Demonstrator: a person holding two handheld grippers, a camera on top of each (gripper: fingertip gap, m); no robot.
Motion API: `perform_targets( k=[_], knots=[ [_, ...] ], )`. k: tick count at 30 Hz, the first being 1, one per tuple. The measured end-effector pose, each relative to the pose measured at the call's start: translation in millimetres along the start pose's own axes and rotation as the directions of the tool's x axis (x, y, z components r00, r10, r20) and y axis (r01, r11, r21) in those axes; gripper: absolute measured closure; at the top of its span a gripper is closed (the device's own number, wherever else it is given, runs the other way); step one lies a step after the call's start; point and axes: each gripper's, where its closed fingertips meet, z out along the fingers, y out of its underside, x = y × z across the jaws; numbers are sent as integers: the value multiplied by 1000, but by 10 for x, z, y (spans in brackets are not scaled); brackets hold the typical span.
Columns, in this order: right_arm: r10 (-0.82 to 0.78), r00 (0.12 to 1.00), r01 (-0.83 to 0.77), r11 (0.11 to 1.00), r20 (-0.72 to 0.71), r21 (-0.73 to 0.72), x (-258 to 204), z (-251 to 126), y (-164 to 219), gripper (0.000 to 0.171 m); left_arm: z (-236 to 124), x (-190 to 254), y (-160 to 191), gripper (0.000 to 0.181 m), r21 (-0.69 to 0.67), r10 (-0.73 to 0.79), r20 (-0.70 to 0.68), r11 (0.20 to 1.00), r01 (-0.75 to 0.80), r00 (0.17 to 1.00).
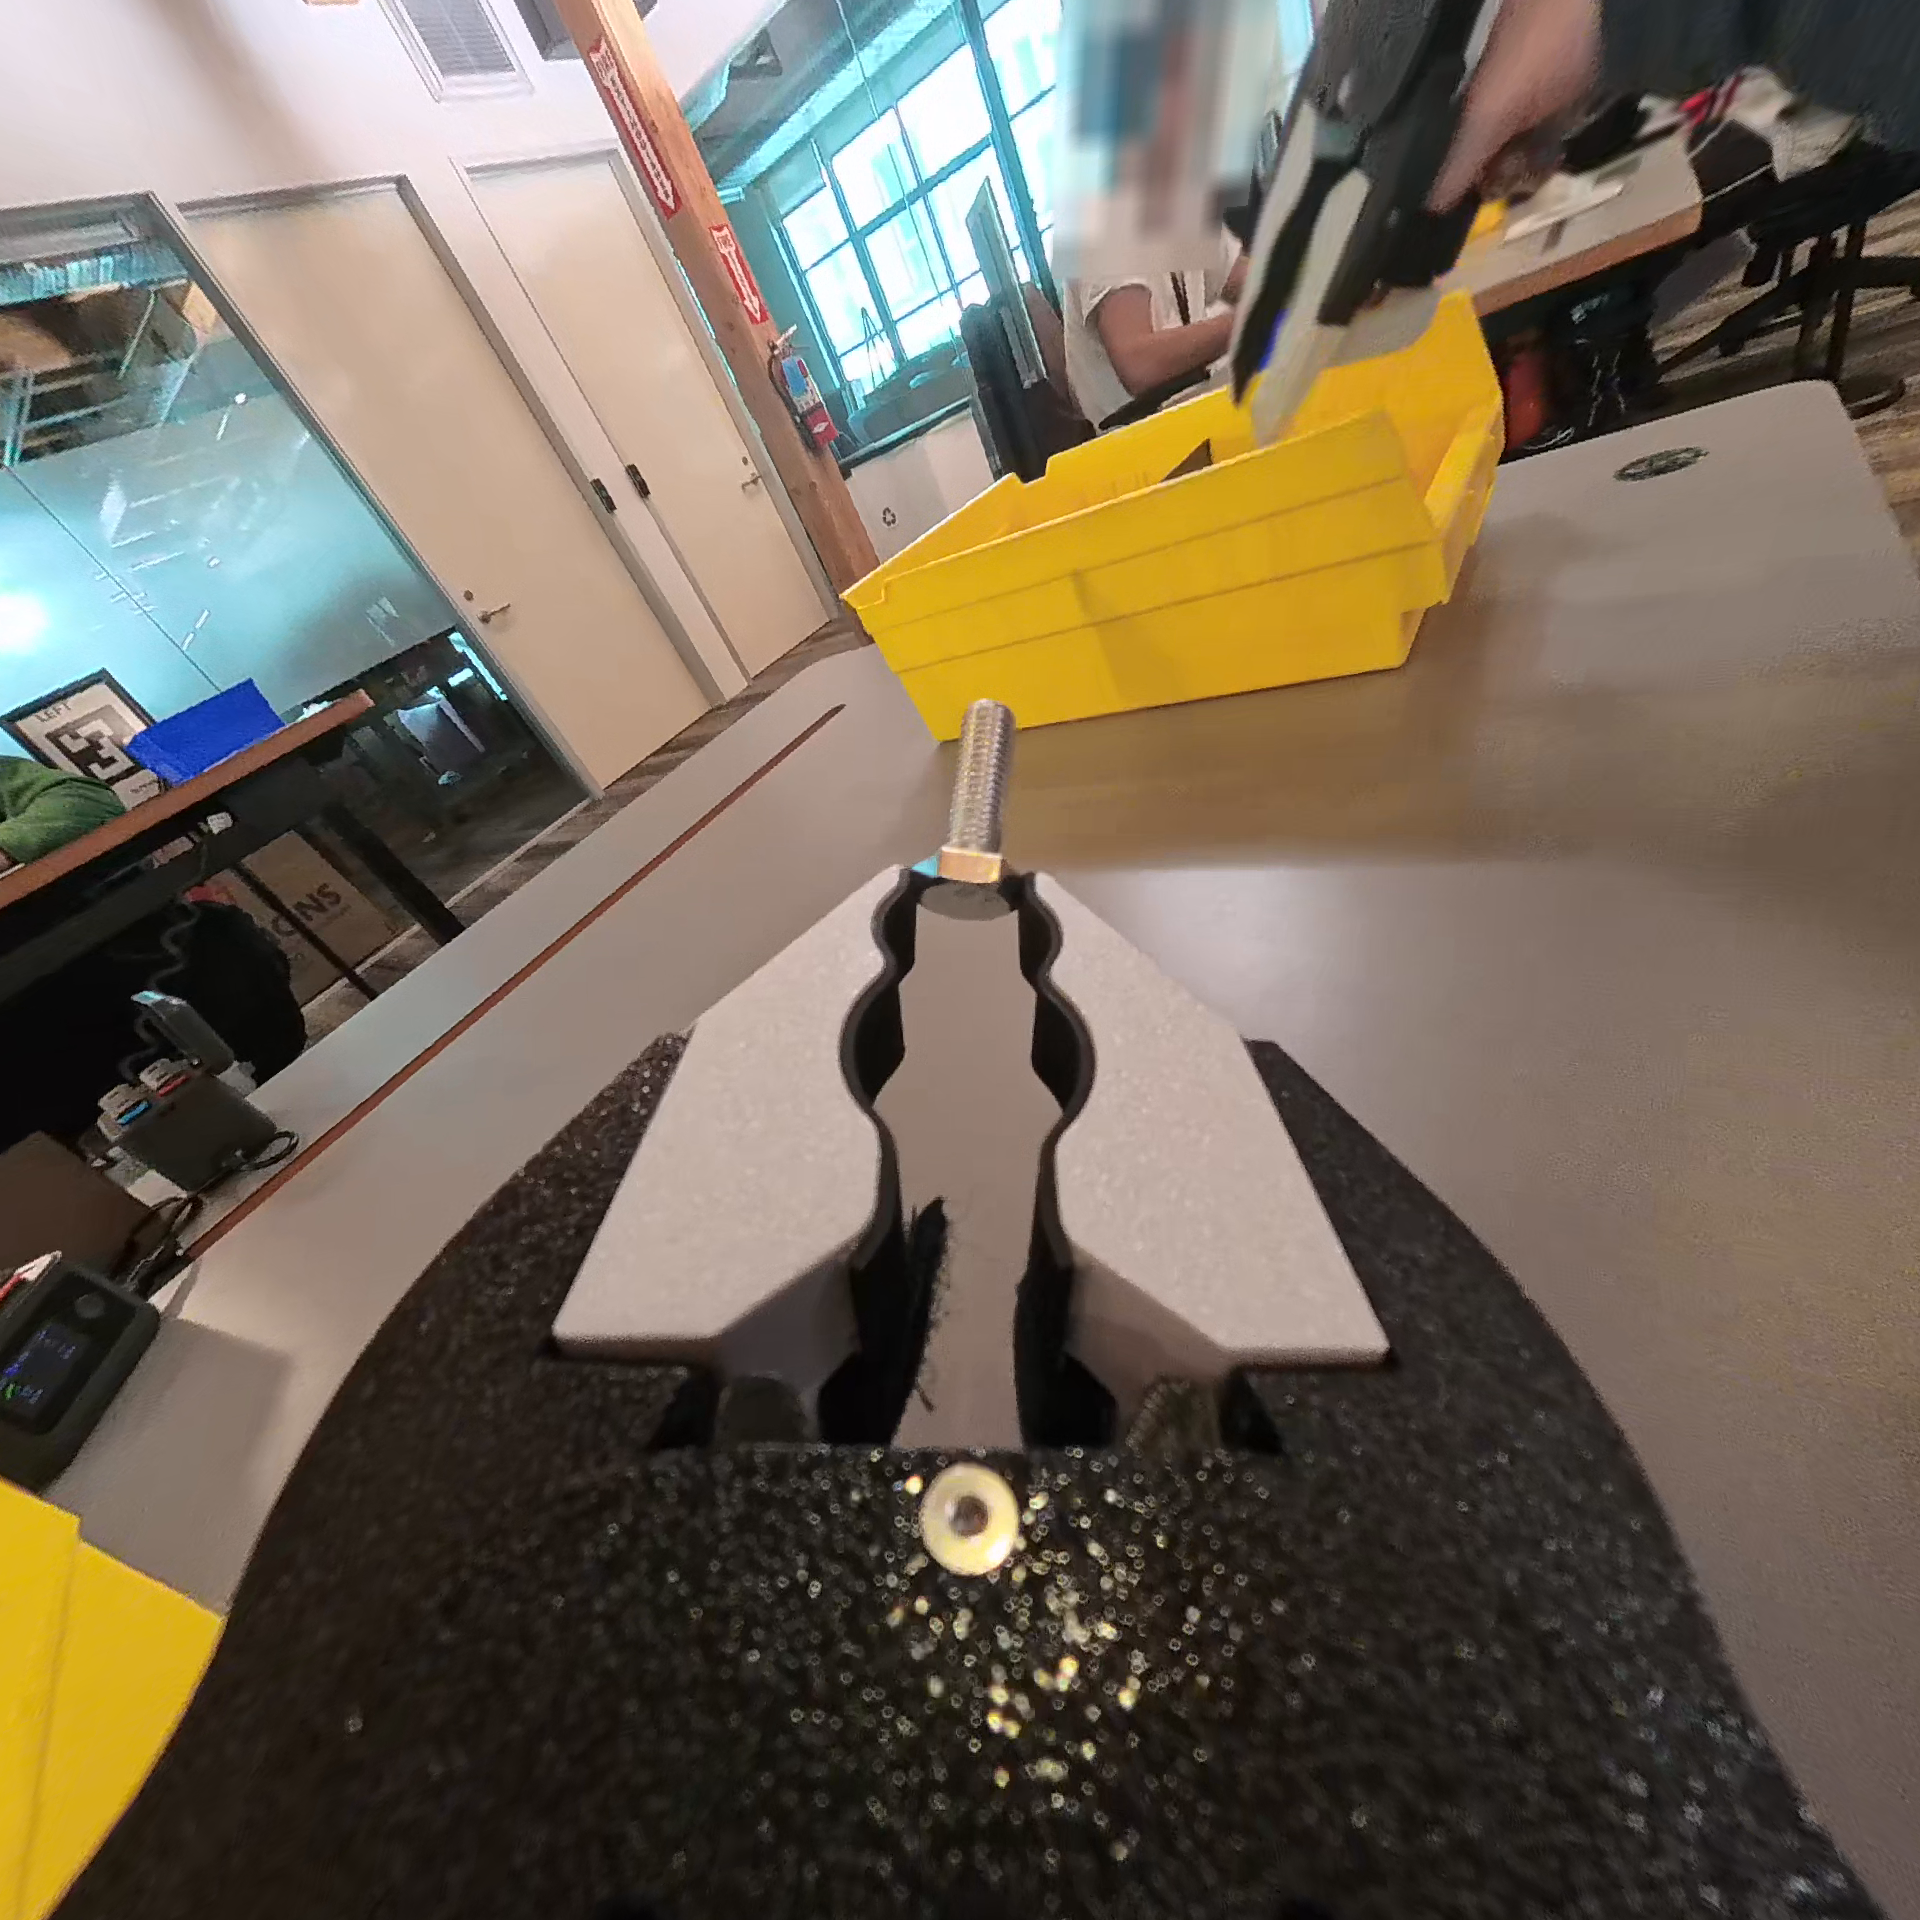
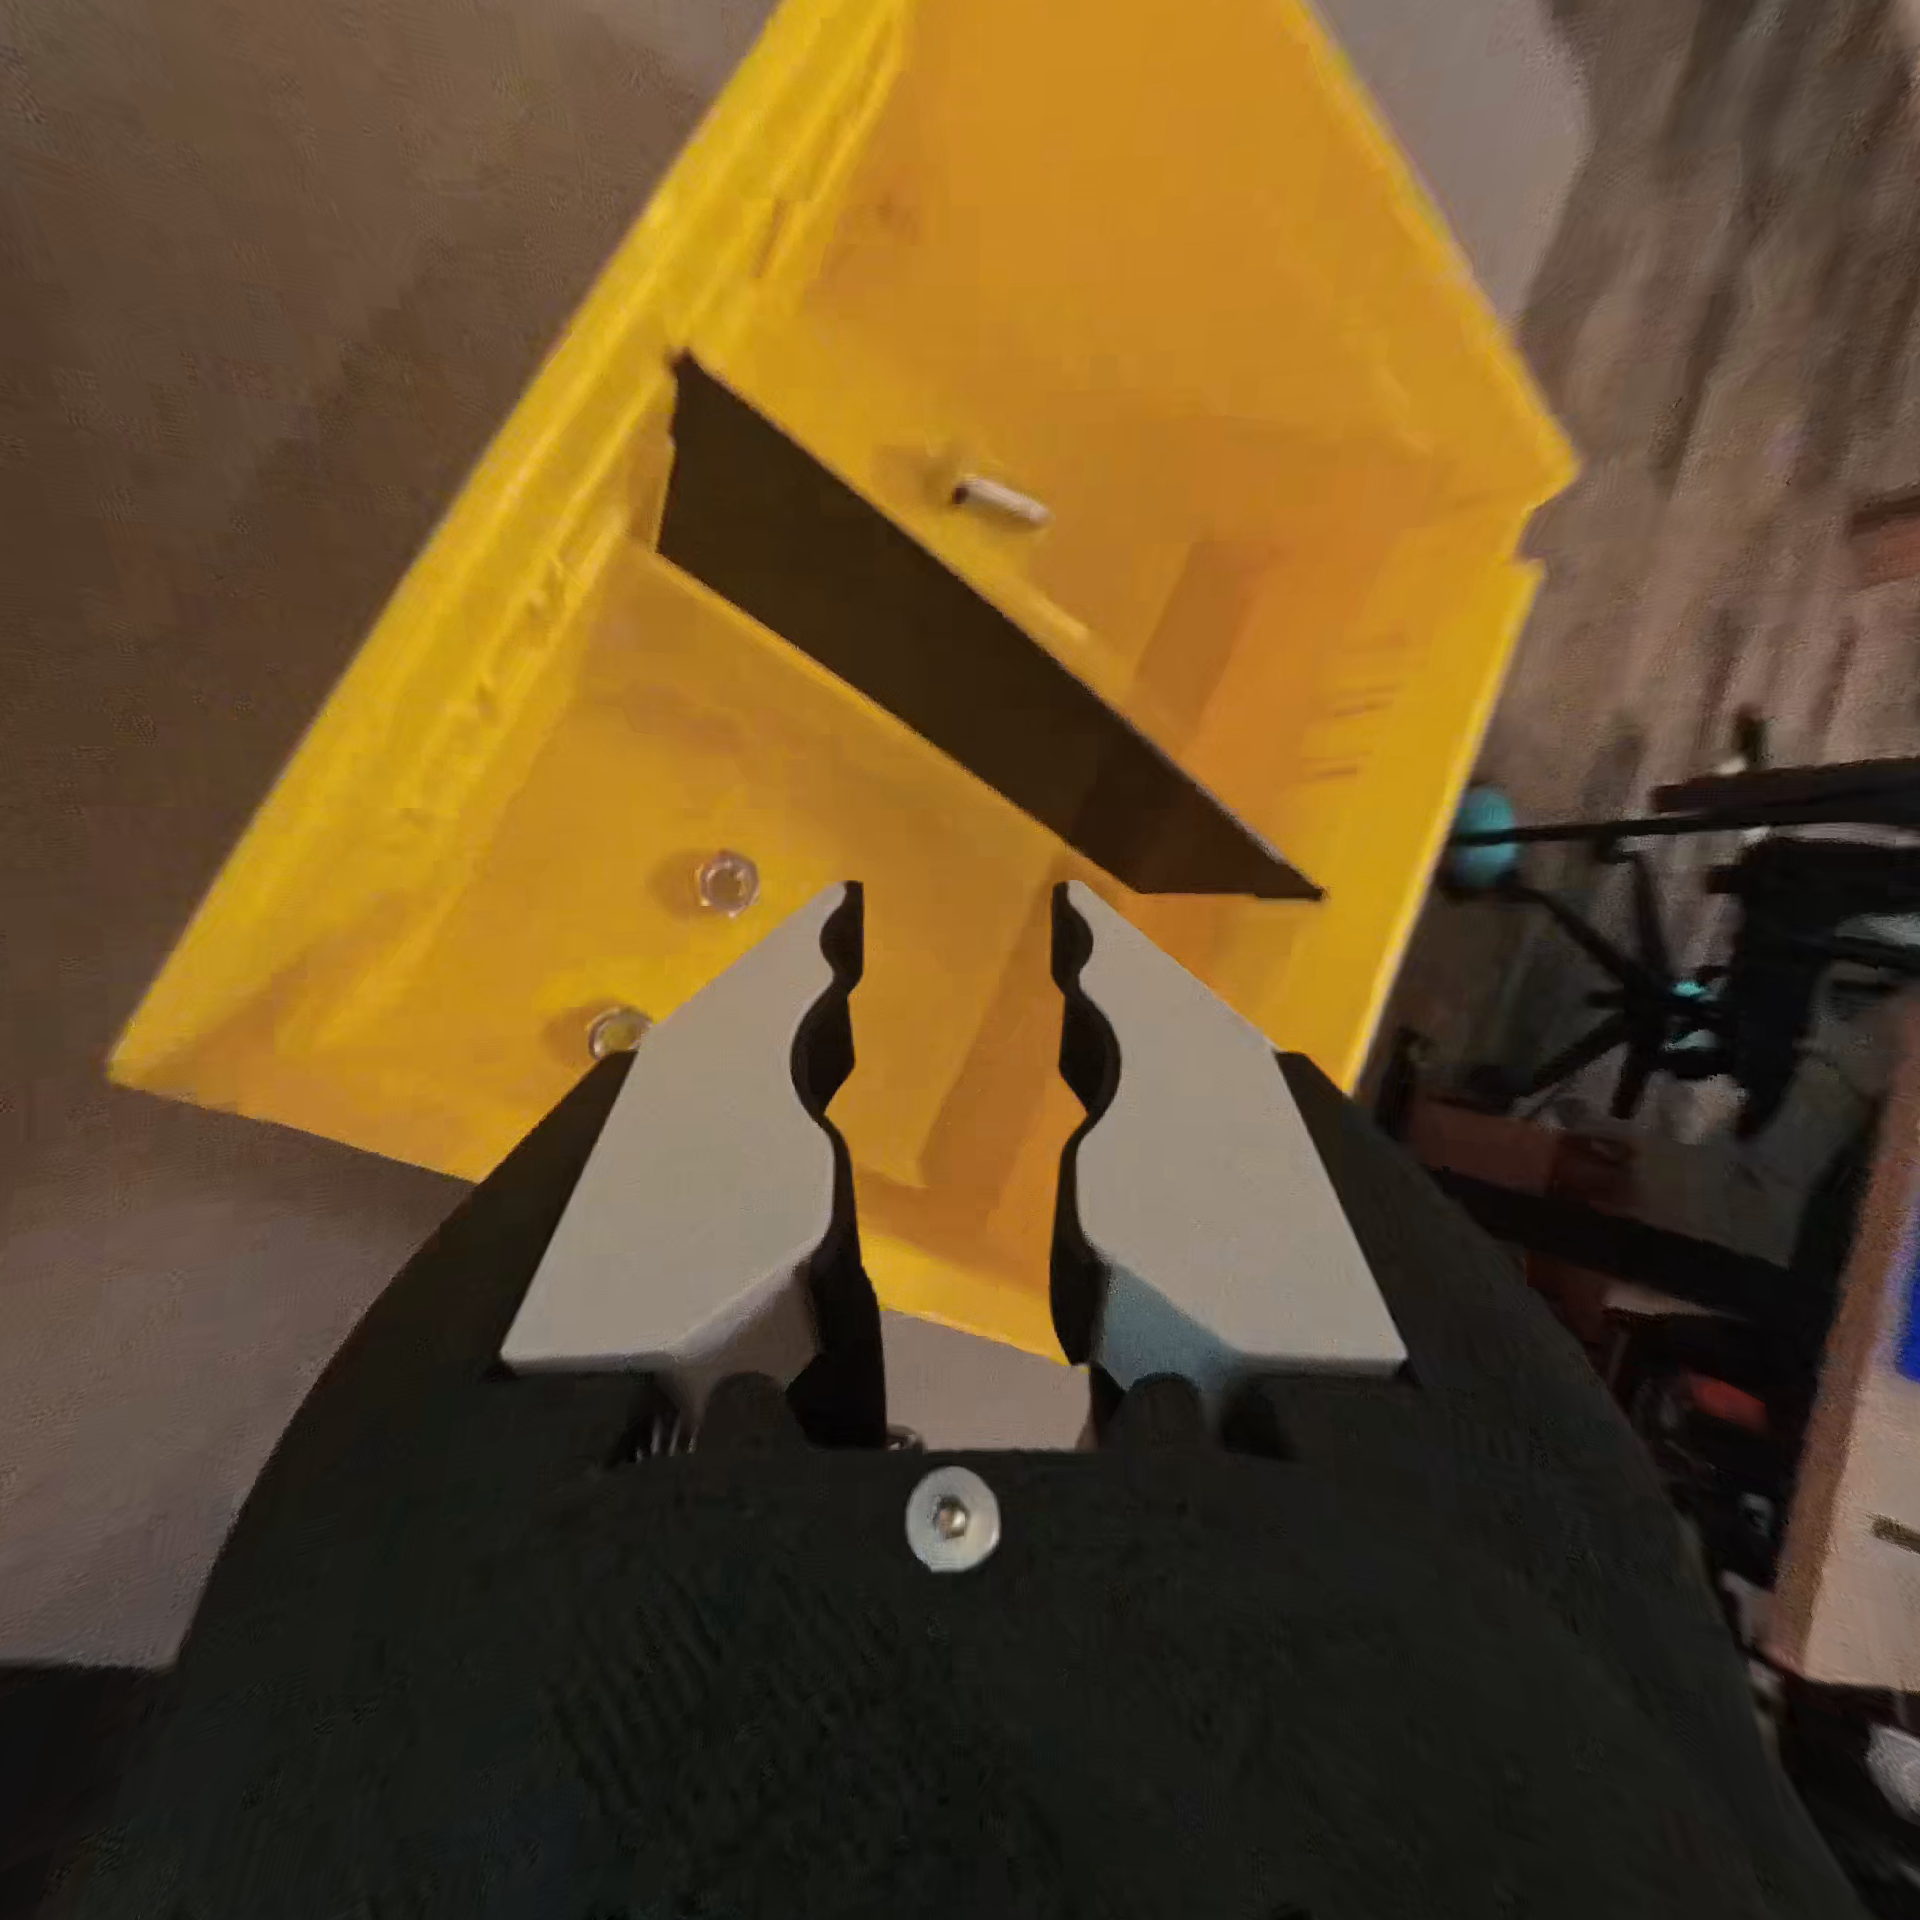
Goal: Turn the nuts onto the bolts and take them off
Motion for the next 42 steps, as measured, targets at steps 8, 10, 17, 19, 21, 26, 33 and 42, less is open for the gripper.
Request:
perform_targets(
  k=[8,10,17,19,21,26,33,42],
  knots=[
    [-519,631,768,313,-576,559,-1903,-1306,-1459,125,6,86,-102,164,39,-42,-30,998,43,999],
    [-553,412,907,177,-724,382,-2269,-1277,-1538,118,30,146,-78,164,22,-54,-55,998,56,997],
    [-551,23,994,-77,-834,78,-2773,-996,-1655,145,45,265,-81,164,5,-32,-100,999,32,994],
    [-535,-6,994,-96,-845,53,-2767,-979,-1678,163,44,276,-92,164,12,-35,-105,999,37,994],
    [-562,49,990,-83,-826,115,-2761,-982,-1678,163,42,258,-136,159,42,-46,-88,998,50,995],
    [-708,319,941,317,-630,120,-1578,-670,-1693,164,79,99,-148,96,47,-39,40,998,37,998],
    [-346,938,341,929,-16,-142,171,363,-809,163,-29,-213,-105,114,67,-60,187,997,48,981],
    [-90,995,96,980,44,-174,308,660,-738,149,-33,-304,14,114,20,-94,218,996,92,971]
  ],
)
